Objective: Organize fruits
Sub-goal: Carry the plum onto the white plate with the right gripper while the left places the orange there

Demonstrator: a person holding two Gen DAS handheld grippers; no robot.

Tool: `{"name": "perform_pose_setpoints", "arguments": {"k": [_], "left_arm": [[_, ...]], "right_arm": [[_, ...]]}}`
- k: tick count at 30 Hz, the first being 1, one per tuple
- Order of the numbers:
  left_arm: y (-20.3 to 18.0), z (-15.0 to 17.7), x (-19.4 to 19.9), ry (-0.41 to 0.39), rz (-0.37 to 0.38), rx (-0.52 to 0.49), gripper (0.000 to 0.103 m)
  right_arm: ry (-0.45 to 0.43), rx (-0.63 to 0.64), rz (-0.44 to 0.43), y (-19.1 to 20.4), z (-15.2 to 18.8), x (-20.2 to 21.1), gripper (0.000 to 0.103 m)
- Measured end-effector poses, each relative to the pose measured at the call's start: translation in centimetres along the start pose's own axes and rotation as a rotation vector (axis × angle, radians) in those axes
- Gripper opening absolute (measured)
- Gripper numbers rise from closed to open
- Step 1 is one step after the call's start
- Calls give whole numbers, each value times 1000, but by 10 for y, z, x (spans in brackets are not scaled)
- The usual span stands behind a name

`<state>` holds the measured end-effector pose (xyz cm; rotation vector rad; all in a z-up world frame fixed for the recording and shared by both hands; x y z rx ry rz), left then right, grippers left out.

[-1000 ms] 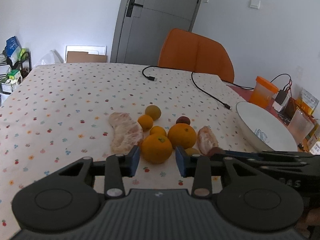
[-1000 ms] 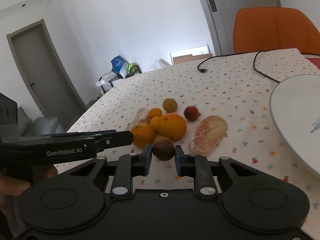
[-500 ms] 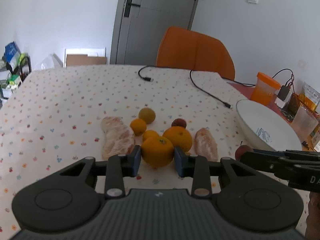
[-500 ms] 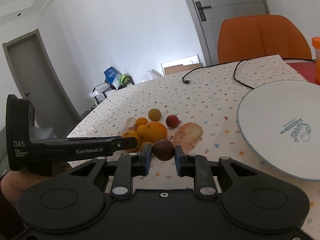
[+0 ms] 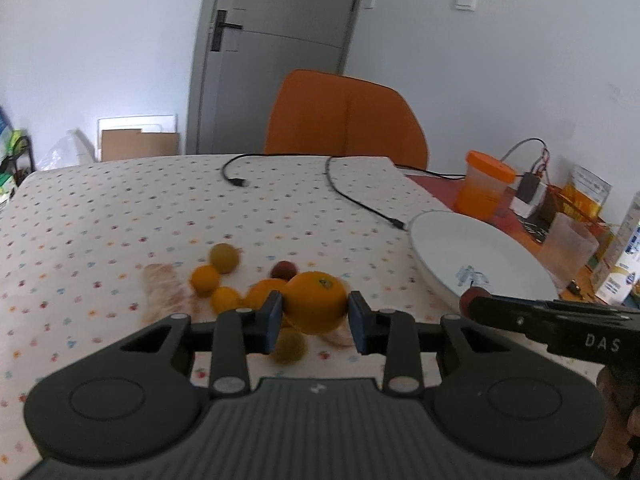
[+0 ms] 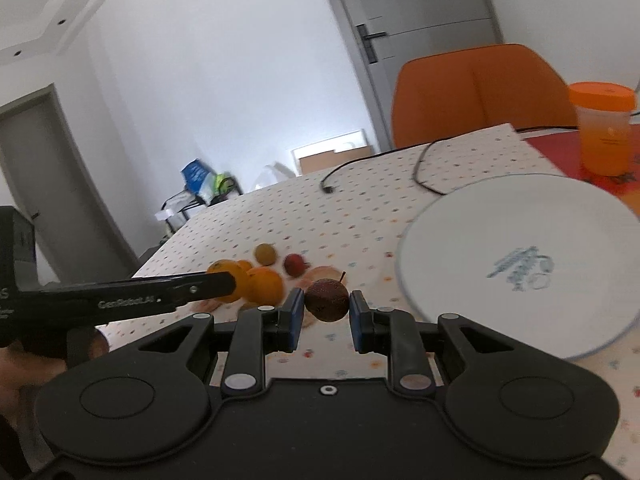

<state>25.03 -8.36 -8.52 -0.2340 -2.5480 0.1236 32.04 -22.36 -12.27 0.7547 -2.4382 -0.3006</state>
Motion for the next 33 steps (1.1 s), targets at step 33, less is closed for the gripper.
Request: {"name": "perform_pose_setpoints", "arguments": {"k": [33], "left_arm": [[-121, -20, -35, 6, 164, -151, 34]], "right_arm": [[-90, -128, 161, -99, 0, 51, 28]]}}
Point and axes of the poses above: each gripper's, at about its wrist camera, not at the fingertips, and x roughly against the way its jaws point, y to its left, z to its underside, the point moved 10 cm from there along -x, roughly the way its jaws point, and after that the axes turned 3 degrees about -x, right-handed, at the moved point
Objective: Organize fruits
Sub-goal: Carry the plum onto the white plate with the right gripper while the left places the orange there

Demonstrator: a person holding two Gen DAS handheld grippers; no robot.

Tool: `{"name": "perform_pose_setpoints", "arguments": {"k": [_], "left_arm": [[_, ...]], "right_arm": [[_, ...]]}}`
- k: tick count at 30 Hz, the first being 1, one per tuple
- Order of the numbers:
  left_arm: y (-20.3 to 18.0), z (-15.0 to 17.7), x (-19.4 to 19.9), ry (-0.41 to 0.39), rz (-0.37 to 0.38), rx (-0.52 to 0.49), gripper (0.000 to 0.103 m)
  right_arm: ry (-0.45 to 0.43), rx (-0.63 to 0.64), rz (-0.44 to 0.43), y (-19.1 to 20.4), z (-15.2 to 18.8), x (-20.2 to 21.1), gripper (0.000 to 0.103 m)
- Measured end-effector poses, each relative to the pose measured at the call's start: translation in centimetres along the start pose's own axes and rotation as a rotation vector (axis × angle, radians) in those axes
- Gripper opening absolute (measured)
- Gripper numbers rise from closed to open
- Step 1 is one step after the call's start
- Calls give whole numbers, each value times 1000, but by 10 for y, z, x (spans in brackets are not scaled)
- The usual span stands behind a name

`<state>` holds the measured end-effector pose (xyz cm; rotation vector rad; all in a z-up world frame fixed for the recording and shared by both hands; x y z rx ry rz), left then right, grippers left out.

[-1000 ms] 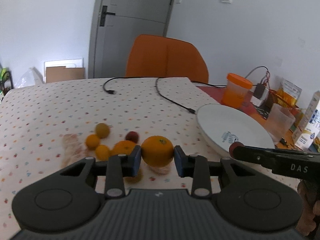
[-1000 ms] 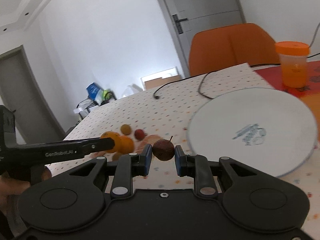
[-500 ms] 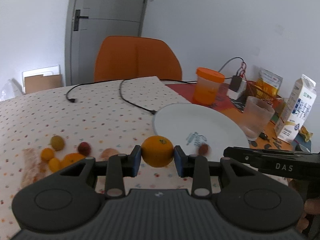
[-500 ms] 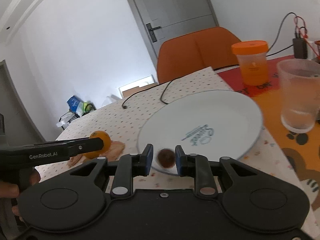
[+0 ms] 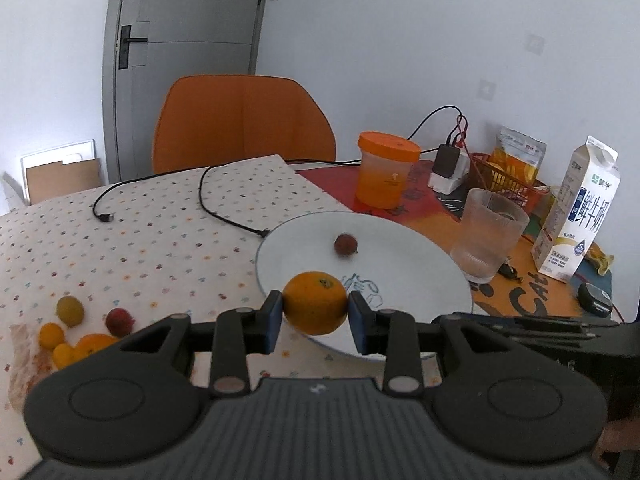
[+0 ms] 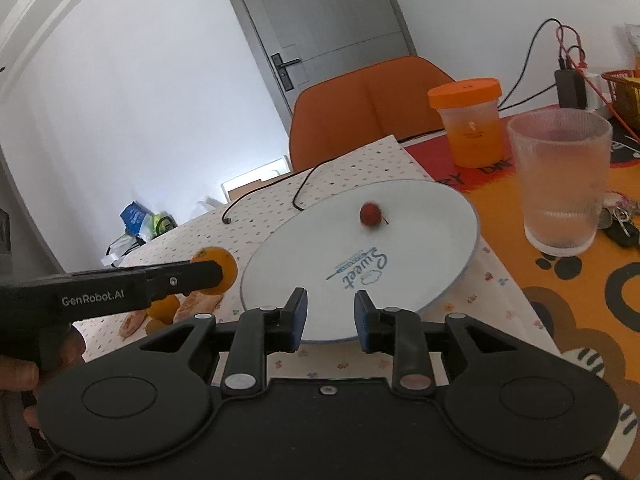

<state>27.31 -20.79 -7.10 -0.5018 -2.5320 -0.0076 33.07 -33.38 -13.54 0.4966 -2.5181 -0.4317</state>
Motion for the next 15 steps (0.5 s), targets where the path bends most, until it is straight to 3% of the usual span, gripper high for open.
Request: {"name": "perform_pose_setpoints", "arguments": {"k": [6, 13, 15], "left_arm": [[-13, -9, -5, -10, 21, -13, 34], [-3, -7, 3, -23, -7, 3, 47], [5, -4, 5, -17, -28, 8, 53]], "right_arm": [[-6, -7, 1, -1, 1, 6, 28], [-15, -6, 7, -3, -1, 10, 35], [-20, -5, 8, -2, -2, 11, 43]]}}
Point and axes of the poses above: each gripper's, at about its wrist camera, not at the fingertips, and x roughly against the way its jaws point, y to its left, z to its underside, the point moved 10 cm from there along -x, roughly the way its jaws point, and after that the axes turned 3 degrees about -x, right-handed, at the moved point
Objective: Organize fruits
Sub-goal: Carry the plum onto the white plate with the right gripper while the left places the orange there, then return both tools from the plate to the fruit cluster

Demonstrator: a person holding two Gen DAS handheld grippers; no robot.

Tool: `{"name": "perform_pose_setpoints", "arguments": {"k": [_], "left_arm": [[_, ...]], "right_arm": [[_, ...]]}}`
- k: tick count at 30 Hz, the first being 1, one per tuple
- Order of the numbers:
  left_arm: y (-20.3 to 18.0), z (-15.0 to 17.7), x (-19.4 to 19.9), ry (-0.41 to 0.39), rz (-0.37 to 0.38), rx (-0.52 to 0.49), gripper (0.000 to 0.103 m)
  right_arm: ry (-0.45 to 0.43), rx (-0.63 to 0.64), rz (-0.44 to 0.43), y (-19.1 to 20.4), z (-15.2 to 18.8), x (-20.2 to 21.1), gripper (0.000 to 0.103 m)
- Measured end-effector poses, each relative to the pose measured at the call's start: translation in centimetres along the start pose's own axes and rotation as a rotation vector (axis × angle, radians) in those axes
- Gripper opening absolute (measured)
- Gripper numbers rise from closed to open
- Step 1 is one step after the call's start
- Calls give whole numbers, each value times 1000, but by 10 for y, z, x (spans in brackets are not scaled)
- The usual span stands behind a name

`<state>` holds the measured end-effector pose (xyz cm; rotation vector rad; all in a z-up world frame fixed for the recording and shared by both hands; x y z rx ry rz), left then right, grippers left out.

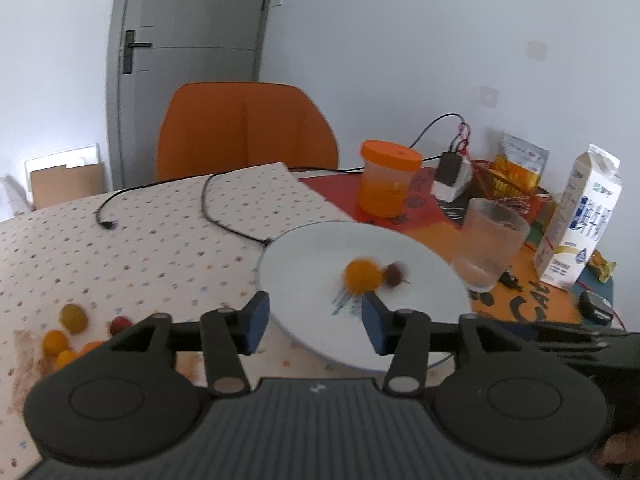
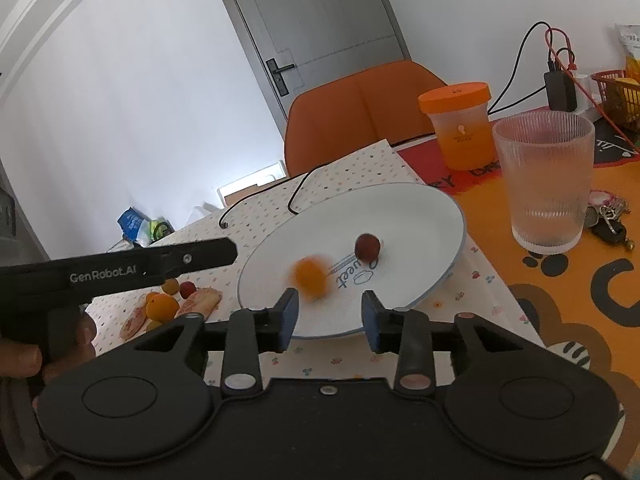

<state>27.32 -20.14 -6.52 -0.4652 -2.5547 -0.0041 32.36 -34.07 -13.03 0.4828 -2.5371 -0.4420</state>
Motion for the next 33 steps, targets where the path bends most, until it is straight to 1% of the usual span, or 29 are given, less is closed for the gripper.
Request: {"name": "perform_pose_setpoints", "arguments": {"k": [1, 3, 4, 6, 8, 10, 14, 15, 19, 21, 23, 27, 31, 33], "left_arm": [[3, 1, 2, 0, -11, 1, 54], [12, 2, 7, -5, -29, 10, 65], [17, 3, 10, -10, -38, 18, 67], [25, 5, 15, -16, -59, 29, 78], [33, 7, 21, -23, -88, 37, 81], [41, 10, 26, -24, -110, 43, 82], [54, 17, 37, -27, -140, 58, 89], [56, 19, 40, -30, -146, 63, 90], [68, 24, 51, -34, -164, 90, 91], [73, 27, 56, -33, -170, 98, 91], [77, 29, 61, -35, -181, 95, 91], [86, 34, 70, -31, -215, 86, 95], [94, 43, 75, 8, -204, 112, 96], [98, 47, 78, 12, -215, 120, 97]], "right_arm": [[-4, 0, 1, 0, -1, 1, 46], [-15, 0, 7, 1, -2, 2, 59], [-22, 2, 12, 2, -3, 2, 61], [-29, 5, 22, 3, -4, 2, 70], [-35, 16, 38, 4, -5, 2, 75], [-37, 26, 55, 6, -5, 2, 76], [-36, 20, 51, 9, -6, 2, 84], [-36, 23, 48, 10, -5, 2, 87], [-36, 44, 37, 18, -3, 2, 91], [-34, 50, 24, 24, -2, 2, 95], [-32, 60, 14, 29, 0, 2, 96], [-20, 82, 7, 39, 3, 1, 101], [-8, 90, 3, 46, 5, -1, 103], [-1, 93, 2, 50, 7, -2, 103]]}}
Point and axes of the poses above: each gripper's, at about its wrist camera, not at the fingertips, and x roughly against the way its jaws point, y to its left, z to its underside, the point moved 10 cm from there along -x, roughly the way its jaws point, and after that the axes turned 3 degrees about -x, right-handed, at the moved point
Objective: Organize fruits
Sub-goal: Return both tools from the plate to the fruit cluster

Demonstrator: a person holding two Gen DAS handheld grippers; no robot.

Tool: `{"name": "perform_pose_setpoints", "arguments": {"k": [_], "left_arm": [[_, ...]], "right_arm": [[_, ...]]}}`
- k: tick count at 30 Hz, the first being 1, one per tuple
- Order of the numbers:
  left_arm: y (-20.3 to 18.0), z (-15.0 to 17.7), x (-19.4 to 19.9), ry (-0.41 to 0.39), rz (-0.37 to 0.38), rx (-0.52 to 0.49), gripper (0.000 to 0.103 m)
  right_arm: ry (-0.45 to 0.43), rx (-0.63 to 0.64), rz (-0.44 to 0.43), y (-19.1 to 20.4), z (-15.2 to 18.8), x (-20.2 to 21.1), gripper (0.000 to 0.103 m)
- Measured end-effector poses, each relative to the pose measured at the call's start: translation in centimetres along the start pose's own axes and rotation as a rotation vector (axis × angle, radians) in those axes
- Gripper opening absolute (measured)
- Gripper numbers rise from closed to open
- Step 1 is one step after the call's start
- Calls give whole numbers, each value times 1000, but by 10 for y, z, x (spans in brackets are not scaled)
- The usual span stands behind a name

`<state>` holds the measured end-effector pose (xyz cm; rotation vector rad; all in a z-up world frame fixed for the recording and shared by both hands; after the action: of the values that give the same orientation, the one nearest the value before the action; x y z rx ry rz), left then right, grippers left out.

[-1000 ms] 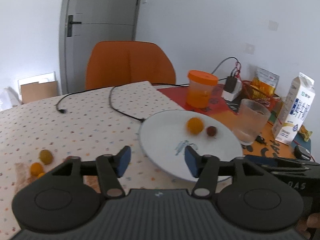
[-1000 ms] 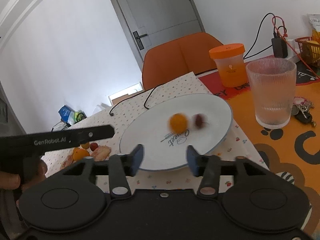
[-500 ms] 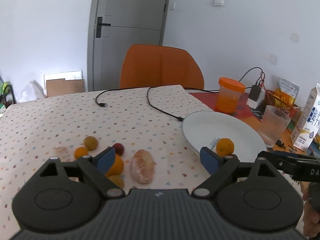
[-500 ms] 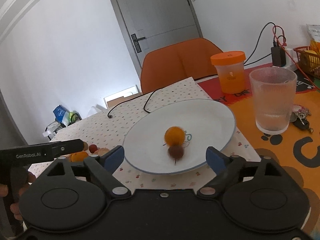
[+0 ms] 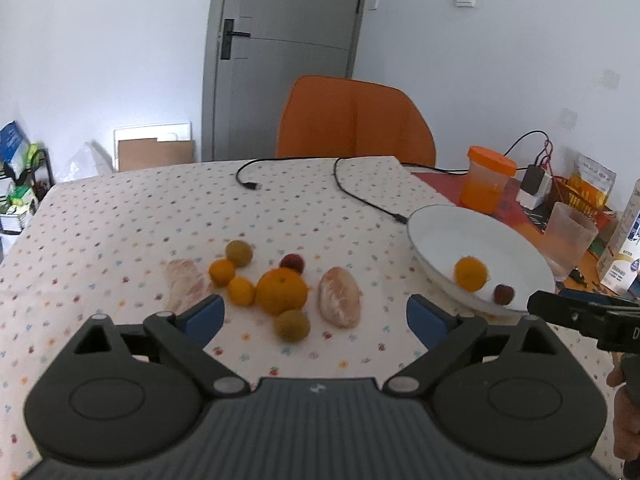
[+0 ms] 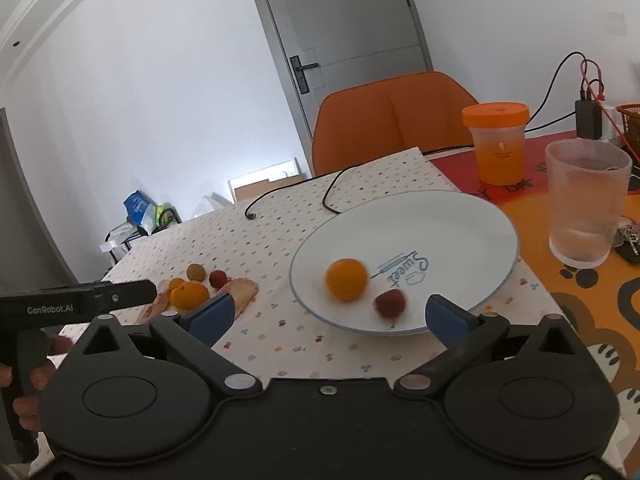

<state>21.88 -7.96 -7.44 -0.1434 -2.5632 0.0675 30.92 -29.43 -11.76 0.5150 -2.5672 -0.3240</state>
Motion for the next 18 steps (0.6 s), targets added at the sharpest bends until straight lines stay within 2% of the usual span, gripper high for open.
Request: {"name": "perform_pose_setpoints", "arguments": {"k": [8, 11, 18], "left_arm": [[17, 10, 9, 0, -25, 21, 97], [24, 12, 11, -2, -25, 37, 103], [43, 11, 18, -18, -41, 71, 103]], "right_arm": [[37, 28, -14, 19, 9, -8, 103], [44, 51, -22, 28, 11, -10, 103], [59, 95, -60, 51, 15, -16, 103]]}}
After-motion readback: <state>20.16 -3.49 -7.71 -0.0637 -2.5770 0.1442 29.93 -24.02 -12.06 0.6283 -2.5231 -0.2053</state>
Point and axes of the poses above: each gripper's, at about its wrist camera, not at the fingertips, and x roughly against the way its jaws point, y to its left, z to its underside, the point moved 10 cm from there along -x, roughly the way its jaws point, and after that the axes turned 3 degrees about -x, right-handed, at the moved point
